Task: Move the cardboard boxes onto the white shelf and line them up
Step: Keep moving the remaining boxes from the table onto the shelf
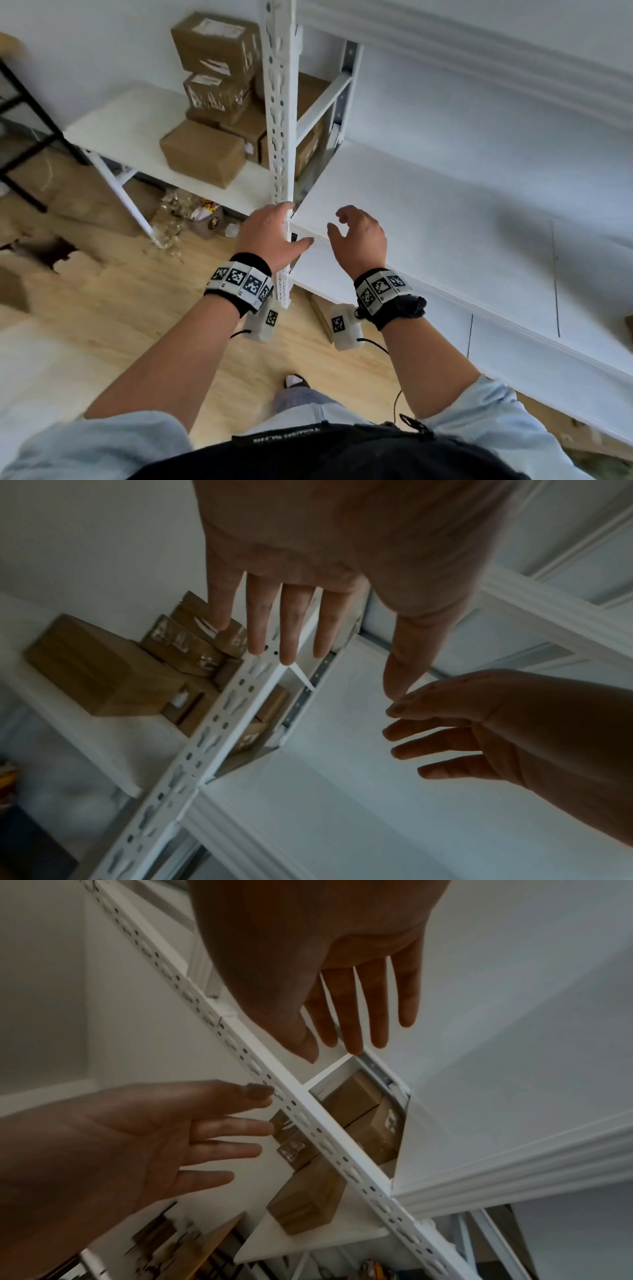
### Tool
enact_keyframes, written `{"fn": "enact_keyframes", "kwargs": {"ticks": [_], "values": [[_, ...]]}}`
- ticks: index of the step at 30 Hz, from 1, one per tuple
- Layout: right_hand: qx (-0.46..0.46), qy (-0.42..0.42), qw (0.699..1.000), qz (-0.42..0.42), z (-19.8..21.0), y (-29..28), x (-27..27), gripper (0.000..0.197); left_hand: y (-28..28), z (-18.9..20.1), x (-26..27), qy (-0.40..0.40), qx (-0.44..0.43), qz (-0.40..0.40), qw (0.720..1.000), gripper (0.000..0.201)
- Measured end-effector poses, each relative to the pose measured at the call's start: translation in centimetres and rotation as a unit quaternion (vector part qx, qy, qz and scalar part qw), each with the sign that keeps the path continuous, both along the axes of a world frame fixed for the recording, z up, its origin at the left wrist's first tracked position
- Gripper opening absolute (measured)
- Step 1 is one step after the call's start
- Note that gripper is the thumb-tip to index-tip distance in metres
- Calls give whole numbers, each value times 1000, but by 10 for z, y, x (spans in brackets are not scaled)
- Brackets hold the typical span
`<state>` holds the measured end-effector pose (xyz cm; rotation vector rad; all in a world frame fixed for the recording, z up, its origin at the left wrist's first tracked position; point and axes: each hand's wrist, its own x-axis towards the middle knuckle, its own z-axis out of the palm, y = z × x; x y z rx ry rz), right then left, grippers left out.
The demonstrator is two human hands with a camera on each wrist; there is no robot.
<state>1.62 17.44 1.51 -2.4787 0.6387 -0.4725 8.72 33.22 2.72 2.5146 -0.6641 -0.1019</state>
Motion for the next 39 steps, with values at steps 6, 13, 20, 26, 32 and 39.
{"fn": "enact_keyframes", "kwargs": {"ticks": [6, 13, 20, 26, 32, 39], "values": [[3, 38, 995, 87, 1, 15, 64, 28, 11, 6, 51, -2, 51, 50, 997, 80], [-10, 74, 977, 199, -15, 55, 137, 41, 59, -10, 110, 52, 44, 188, 980, 84], [-16, 108, 969, 221, -37, 94, 225, 54, 114, -39, 193, 58, 54, 210, 974, 90], [-16, 141, 979, 143, -59, 122, 320, 61, 140, -66, 307, 79, 57, 149, 984, 101], [10, 170, 985, 27, -88, 140, 385, 75, 153, -91, 401, 111, 72, 72, 988, 108], [55, 223, 972, -58, -122, 138, 424, 89, 146, -130, 478, 158, 62, 42, 985, 117]]}}
